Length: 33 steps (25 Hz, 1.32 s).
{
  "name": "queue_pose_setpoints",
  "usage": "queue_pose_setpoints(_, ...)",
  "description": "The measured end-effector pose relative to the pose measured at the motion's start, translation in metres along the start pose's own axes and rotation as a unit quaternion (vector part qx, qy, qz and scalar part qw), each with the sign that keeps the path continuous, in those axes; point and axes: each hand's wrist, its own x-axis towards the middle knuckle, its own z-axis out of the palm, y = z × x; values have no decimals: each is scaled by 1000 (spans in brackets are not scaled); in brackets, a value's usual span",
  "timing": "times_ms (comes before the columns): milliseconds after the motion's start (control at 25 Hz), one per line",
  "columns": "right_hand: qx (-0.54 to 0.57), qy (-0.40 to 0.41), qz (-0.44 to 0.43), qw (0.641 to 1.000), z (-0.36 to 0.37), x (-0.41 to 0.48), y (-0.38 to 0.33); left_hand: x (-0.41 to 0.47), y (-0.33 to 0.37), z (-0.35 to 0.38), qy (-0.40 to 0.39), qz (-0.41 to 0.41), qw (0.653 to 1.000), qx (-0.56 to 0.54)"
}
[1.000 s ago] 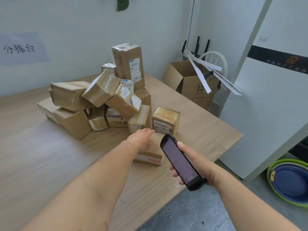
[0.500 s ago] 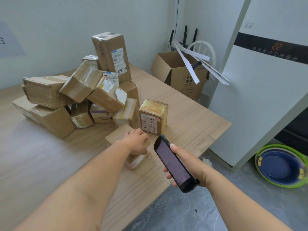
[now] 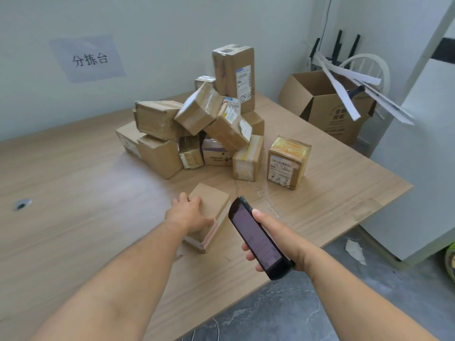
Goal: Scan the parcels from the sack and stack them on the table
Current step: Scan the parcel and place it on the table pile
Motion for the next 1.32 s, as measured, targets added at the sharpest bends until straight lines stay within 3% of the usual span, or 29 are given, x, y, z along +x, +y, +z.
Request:
queue_pose_setpoints(160, -16, -10, 4, 1000, 13, 7, -6, 2, -12, -13, -30, 35, 998, 46)
queue_pose_setpoints(240, -20, -12, 1, 1000, 15, 10, -11, 5, -24, -23, -44, 47, 997, -40)
queue_pose_setpoints(320, -21, -16, -2, 1000, 16, 14, -15, 11, -41, -31, -4, 42, 989, -144)
queue_pose_setpoints(440, -25, -18, -5, 1000, 18, 20, -17, 21, -64, -32, 50, 18, 991, -123)
queue_pose_setpoints(640, -32, -16, 11, 999, 19, 26, -13, 24, -82, -17, -57, -3, 998, -28)
queue_pose_setpoints(840, -62, -20, 30, 997, 24, 26, -8, 33, -93, -20, -90, 4, 989, -116)
queue_pose_setpoints(1320, -213, -141, 74, 964, 106, 12, -9, -18, -166, -58, -13, -9, 970, -244)
